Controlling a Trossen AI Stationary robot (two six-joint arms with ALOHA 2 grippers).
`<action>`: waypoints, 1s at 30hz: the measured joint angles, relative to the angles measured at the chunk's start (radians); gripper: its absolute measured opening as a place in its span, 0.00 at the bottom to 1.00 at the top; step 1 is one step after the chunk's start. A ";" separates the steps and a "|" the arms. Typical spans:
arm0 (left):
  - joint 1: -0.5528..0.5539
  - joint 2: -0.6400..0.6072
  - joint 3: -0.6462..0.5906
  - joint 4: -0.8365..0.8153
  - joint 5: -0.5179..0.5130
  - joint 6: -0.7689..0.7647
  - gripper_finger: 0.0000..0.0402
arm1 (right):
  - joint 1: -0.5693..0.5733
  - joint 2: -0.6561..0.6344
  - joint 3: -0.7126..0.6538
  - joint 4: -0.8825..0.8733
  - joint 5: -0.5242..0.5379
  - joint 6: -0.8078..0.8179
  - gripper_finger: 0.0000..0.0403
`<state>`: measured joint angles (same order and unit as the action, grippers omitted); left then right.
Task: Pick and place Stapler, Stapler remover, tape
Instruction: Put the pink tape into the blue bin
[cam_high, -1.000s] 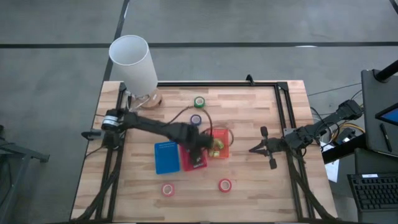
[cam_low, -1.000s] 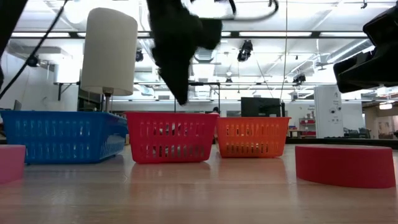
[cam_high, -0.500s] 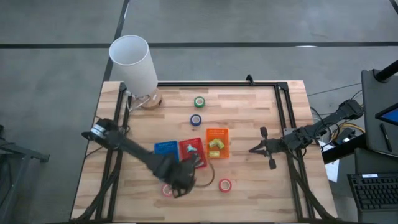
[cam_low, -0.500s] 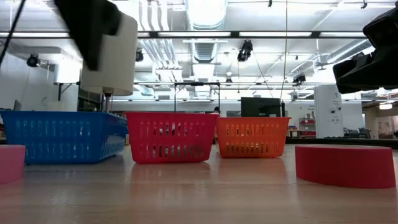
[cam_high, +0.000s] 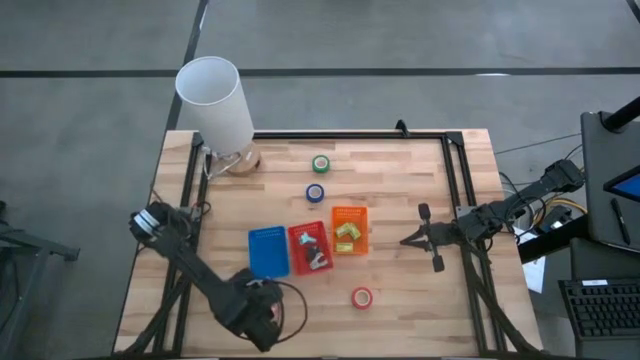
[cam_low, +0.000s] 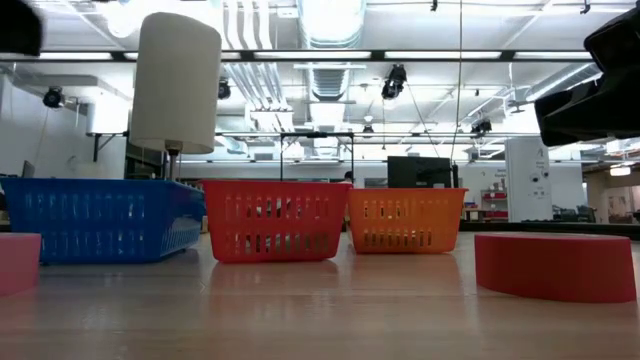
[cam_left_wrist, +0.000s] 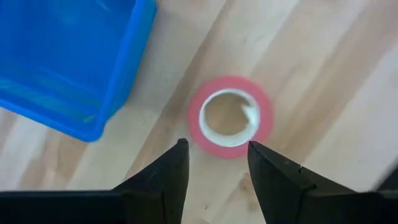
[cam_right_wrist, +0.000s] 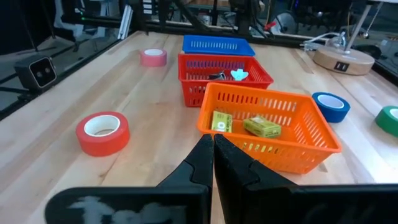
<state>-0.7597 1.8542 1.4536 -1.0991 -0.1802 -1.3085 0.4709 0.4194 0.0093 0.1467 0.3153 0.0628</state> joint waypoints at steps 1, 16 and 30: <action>-0.005 0.000 -0.029 0.027 0.001 -0.016 0.41 | 0.000 0.000 0.000 0.000 0.000 0.008 0.02; -0.011 -0.059 -0.214 0.220 0.029 -0.135 0.41 | 0.000 0.001 0.000 0.003 -0.003 0.036 0.02; -0.003 -0.078 -0.366 0.440 -0.019 -0.235 0.41 | 0.000 0.002 0.000 -0.001 -0.004 0.039 0.02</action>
<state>-0.7631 1.7763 1.0873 -0.6595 -0.1989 -1.5433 0.4709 0.4210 0.0093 0.1455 0.3110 0.1019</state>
